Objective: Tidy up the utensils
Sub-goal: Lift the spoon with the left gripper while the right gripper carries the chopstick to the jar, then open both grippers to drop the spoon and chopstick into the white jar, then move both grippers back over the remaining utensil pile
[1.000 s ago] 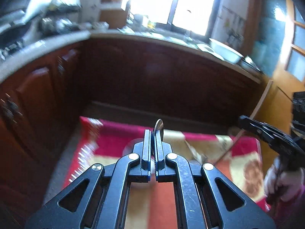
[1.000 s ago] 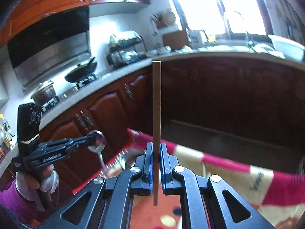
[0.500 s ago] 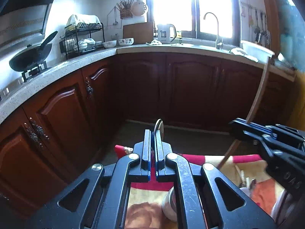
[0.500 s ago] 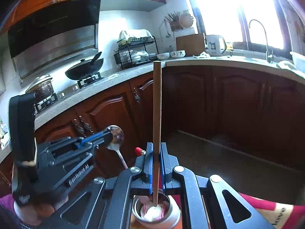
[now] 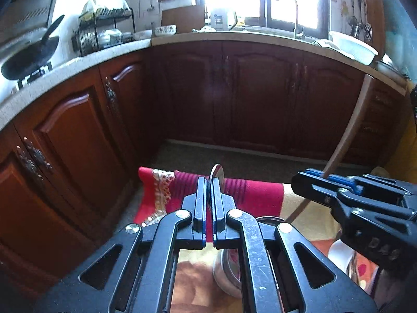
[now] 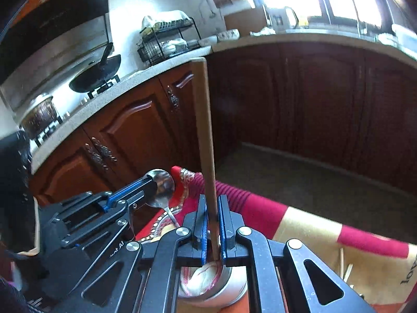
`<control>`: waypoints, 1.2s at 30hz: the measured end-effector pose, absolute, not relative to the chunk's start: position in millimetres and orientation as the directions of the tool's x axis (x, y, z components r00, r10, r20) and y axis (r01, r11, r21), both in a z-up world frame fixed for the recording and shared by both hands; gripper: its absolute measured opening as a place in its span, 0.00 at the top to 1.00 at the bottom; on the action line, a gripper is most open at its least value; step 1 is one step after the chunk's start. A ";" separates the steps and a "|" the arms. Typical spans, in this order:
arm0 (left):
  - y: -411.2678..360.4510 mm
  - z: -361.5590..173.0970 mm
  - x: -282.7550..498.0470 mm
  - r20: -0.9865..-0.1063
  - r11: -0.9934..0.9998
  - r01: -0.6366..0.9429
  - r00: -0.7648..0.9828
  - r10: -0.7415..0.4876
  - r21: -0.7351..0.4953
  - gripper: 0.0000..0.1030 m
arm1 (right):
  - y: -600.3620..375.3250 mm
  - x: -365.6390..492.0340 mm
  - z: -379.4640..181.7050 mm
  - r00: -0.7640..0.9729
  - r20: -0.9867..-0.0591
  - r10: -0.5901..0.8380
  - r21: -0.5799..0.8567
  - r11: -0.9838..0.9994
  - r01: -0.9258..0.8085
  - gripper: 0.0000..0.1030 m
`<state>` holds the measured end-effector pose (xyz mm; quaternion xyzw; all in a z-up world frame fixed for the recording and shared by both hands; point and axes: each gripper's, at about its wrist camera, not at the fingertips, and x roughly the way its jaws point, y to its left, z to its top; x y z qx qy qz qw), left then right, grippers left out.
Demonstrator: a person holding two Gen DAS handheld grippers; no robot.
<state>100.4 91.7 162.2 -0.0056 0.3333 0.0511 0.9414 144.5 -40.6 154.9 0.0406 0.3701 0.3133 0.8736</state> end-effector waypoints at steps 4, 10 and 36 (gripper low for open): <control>95.3 168.1 94.1 -0.633 0.995 -0.096 0.772 0.068 -0.011 0.69 | -61.2 134.2 158.5 0.534 -0.607 0.588 0.334 0.799 -0.501 0.64; 92.2 180.4 74.4 -0.622 0.996 -0.086 0.781 0.050 -0.027 0.57 | -84.5 118.3 161.1 0.537 -0.611 0.581 0.354 0.808 -0.471 0.64; 12.6 173.5 0.0 -0.642 0.996 0.051 0.763 -0.082 -0.066 0.50 | -164.4 31.2 157.5 0.596 -0.658 0.460 0.275 0.884 -0.379 0.61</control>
